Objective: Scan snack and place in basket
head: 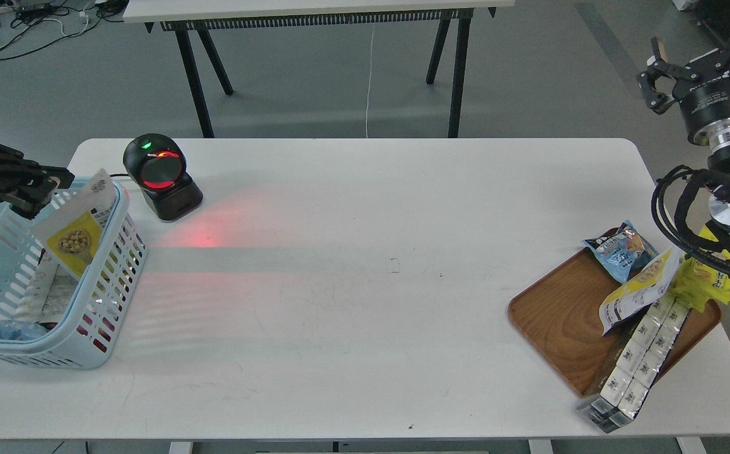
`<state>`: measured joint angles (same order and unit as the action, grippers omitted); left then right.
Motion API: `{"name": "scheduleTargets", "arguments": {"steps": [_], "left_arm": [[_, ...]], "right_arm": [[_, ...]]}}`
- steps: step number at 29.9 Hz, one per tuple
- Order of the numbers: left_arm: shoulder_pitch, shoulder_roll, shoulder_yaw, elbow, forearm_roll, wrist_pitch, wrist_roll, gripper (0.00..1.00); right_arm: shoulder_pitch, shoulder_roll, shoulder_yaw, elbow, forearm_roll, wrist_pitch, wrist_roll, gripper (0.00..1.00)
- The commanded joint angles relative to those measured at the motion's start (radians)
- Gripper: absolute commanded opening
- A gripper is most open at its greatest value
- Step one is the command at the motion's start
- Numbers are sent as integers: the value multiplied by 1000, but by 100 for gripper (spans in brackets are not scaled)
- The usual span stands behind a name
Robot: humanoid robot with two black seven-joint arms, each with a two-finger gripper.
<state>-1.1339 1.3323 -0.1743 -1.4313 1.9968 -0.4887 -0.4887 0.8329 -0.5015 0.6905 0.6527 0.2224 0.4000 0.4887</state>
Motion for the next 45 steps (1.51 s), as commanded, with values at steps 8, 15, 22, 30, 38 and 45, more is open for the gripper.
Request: {"name": "scheduleTargets", "arguments": {"steps": [8,15,22,30,38,45], "left_arm": [[-14,-5,-40,34,-260,0,0,86],[-17,-117,-177,205,-573,0,0,99],[-15,-364,-307,512,-895,0,0,99],[-32,-556,-307,762,-1340,0,0,99],[-37,-748,-316,1000,-1712,0,0,100],[-9,-857,-335,1080,-2079,0,67,99]], "right_arm": [[-2,-2,0,1,0,2,0,99],[2,-6,0,-1,-2,-1,0,99],[0,-17,30,1,-2,5,0,99],[12,-15,64,-1,-2,2,0,98],[15,0,101,4,-2,37,0,99],[17,35,138,1,0,37,-70,99]]}}
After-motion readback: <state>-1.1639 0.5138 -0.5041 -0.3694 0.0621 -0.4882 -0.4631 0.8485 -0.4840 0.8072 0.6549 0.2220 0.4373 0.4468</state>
